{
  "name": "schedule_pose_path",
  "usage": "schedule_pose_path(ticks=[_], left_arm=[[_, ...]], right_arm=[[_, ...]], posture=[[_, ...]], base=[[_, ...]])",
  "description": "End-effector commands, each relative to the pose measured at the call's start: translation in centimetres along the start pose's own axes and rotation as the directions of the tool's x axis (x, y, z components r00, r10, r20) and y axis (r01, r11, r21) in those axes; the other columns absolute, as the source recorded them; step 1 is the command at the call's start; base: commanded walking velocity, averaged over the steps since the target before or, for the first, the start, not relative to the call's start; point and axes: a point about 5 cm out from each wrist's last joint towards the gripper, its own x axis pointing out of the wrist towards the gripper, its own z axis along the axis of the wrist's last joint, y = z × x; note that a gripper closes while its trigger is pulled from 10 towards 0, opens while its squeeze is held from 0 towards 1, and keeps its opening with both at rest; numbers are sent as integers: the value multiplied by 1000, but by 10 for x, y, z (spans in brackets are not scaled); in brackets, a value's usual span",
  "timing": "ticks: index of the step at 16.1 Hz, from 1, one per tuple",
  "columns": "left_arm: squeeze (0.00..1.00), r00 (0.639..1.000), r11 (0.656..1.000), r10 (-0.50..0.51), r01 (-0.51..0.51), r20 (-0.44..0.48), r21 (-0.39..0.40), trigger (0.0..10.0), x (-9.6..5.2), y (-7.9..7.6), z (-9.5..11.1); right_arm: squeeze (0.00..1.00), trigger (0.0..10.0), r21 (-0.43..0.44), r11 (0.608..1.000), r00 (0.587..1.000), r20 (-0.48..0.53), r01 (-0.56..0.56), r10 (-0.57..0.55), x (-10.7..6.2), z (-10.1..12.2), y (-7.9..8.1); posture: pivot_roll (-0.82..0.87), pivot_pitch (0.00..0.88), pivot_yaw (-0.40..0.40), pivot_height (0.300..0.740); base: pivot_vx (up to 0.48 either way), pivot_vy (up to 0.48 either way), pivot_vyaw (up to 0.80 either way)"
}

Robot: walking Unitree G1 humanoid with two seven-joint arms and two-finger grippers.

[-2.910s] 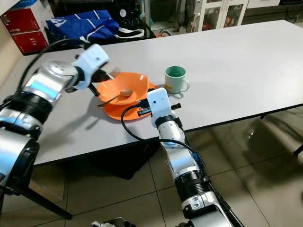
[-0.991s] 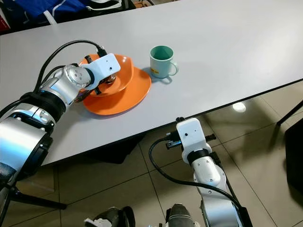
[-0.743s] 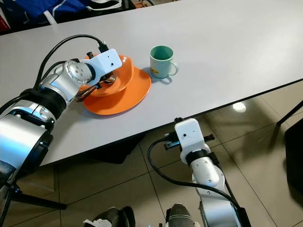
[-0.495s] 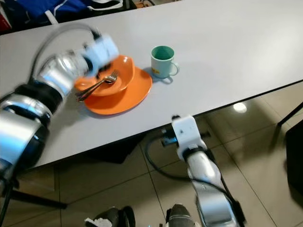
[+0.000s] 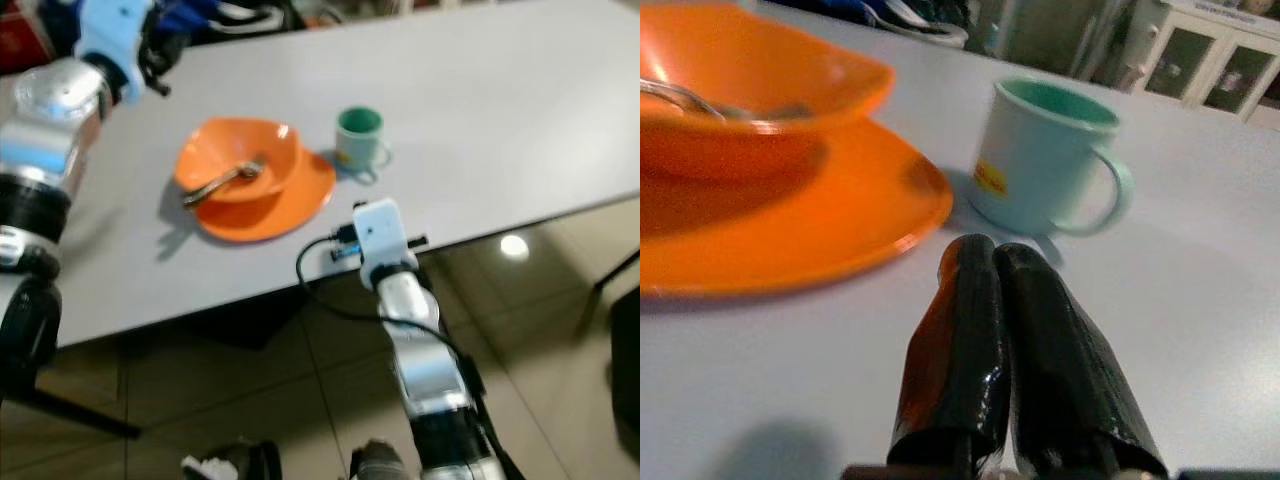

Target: Setting the table

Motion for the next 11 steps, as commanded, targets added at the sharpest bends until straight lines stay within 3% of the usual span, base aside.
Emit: schedule_pose_path(ticks=[1, 3, 4, 6, 8, 9, 11], left_arm=[[0, 999, 998, 35, -33, 34, -44, 10000, -17, 7, 8], [0, 994, 991, 112, -111, 7, -75, 10000, -40, 6, -3], [0, 981, 968, 186, -192, -54, -161, 10000, -52, 8, -19], [0, 977, 951, 195, -210, -84, -226, 10000, -58, 1, -30], [0, 958, 906, 245, -281, -147, -318, 10000, -72, -14, -46], [0, 943, 865, 259, -323, -210, -385, 10000, -80, -29, -62], [0, 940, 859, 231, -319, -252, -400, 10000, -86, -48, -74]], right_arm=[[0, 10000, 32, 999, 1000, 9, 29, -29, 6, -1, -6], [0, 10000, 48, 999, 1000, 17, 26, -26, 12, 0, -6], [0, 10000, 51, 998, 1000, 18, 23, -24, 19, -1, -6], [0, 10000, 60, 998, 999, 23, 23, -24, 22, 0, -6], [0, 10000, 113, 993, 999, 17, 41, -43, 31, -2, -7], [0, 10000, 163, 985, 998, 12, 59, -62, 32, -3, -6], [0, 10000, 207, 976, 998, 18, 61, -66, 31, -4, -5]], posture=[[-65, 0, 53, 727], [-34, 0, 33, 727], [-16, 0, 20, 727], [-10, 0, 16, 727], [-1, 0, 12, 727], [-5, 0, 9, 727], [-16, 0, 16, 727]], base=[[0, 0, 0], [0, 0, 0], [0, 0, 0], [0, 0, 0], [0, 0, 0], [0, 0, 0], [0, 0, 0]])
